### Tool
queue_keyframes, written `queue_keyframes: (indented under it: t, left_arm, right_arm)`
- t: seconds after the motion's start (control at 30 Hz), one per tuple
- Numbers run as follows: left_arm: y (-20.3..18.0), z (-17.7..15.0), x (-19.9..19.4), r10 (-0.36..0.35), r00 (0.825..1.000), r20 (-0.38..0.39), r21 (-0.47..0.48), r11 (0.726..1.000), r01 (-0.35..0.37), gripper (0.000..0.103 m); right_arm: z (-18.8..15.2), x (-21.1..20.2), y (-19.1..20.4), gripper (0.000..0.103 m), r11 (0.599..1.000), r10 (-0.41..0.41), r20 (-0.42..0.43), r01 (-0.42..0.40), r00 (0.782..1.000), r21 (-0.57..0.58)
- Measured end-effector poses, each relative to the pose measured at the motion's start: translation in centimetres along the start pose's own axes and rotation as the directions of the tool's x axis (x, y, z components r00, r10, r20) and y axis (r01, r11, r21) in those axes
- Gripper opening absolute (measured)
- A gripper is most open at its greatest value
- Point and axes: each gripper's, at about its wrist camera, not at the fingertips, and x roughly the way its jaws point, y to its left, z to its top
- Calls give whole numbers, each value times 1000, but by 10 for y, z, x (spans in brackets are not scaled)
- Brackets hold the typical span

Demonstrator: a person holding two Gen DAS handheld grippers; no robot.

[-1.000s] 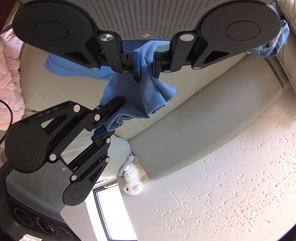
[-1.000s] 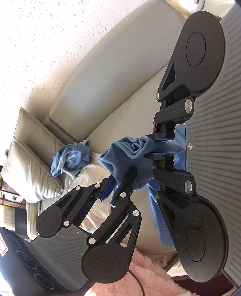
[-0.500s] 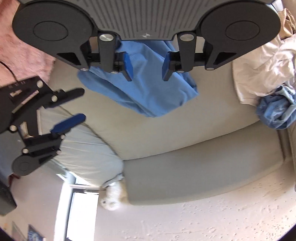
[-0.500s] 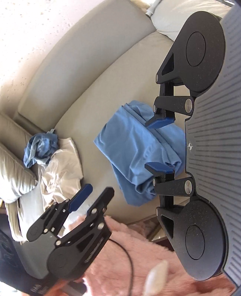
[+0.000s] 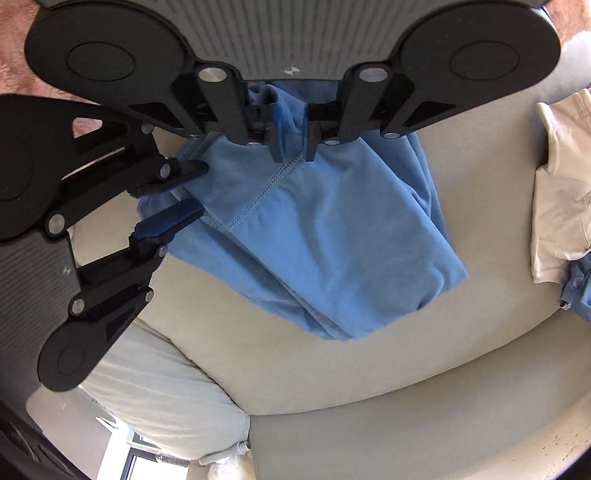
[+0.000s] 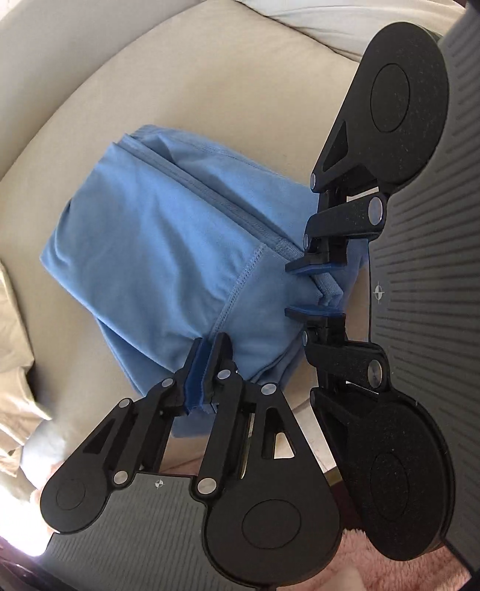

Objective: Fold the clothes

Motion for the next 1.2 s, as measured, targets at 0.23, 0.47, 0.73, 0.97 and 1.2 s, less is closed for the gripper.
queue_keyframes:
  t: [0.23, 0.47, 0.73, 0.97, 1.2]
  left_arm:
    - [79, 59, 0, 153, 988, -6, -195, 969, -151, 30]
    - [153, 77, 49, 90, 988, -126, -512, 847, -143, 26]
    - [198, 70, 65, -34, 991, -126, -750, 658, -73, 22]
    - [220, 52, 72, -168, 986, -20, -899, 434, 55, 18]
    - [218, 48, 69, -184, 983, 17, -930, 357, 83, 18]
  right_arm:
    - [41, -24, -63, 36, 991, -66, 86, 56, 994, 121]
    - [91, 4, -134, 36, 917, -4, 118, -43, 993, 397]
    - [120, 52, -184, 35, 805, 89, 146, -158, 985, 572]
    - [124, 75, -211, 35, 704, 137, 160, -210, 978, 679]
    - [127, 85, -218, 34, 671, 153, 166, -226, 974, 706]
